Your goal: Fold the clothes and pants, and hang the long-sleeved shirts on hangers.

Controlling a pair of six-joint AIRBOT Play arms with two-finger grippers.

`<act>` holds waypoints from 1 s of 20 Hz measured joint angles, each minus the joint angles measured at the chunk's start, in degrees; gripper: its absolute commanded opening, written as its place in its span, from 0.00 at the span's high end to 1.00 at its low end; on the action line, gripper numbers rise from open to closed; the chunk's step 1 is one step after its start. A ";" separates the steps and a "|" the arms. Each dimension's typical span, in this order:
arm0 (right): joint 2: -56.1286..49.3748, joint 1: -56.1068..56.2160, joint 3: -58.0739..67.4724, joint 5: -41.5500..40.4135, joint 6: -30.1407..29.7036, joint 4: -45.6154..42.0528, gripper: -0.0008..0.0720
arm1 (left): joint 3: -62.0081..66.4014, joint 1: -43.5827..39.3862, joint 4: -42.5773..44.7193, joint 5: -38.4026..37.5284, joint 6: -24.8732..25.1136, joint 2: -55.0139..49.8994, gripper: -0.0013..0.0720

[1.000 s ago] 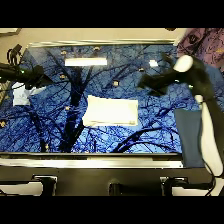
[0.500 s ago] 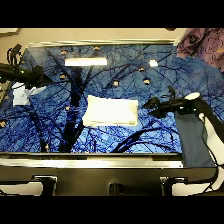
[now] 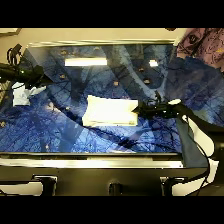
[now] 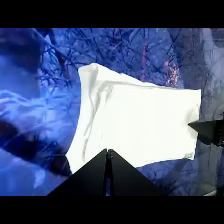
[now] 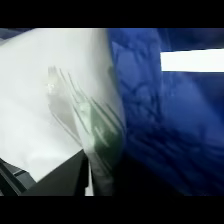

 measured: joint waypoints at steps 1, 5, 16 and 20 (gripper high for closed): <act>-0.02 0.48 0.09 0.00 0.26 0.07 0.95 | 0.00 0.00 0.00 -0.02 -0.26 0.00 0.96; 1.88 0.79 3.85 0.13 2.12 -0.13 0.95 | 0.00 0.00 -0.02 0.00 -0.74 0.00 0.96; 4.50 -10.40 29.83 4.22 21.59 -16.41 0.95 | 0.00 0.00 -0.02 0.00 -0.85 0.00 0.96; 5.64 -15.58 34.03 3.69 26.73 -19.69 0.95 | 0.00 0.00 -0.46 0.00 -0.87 0.00 0.96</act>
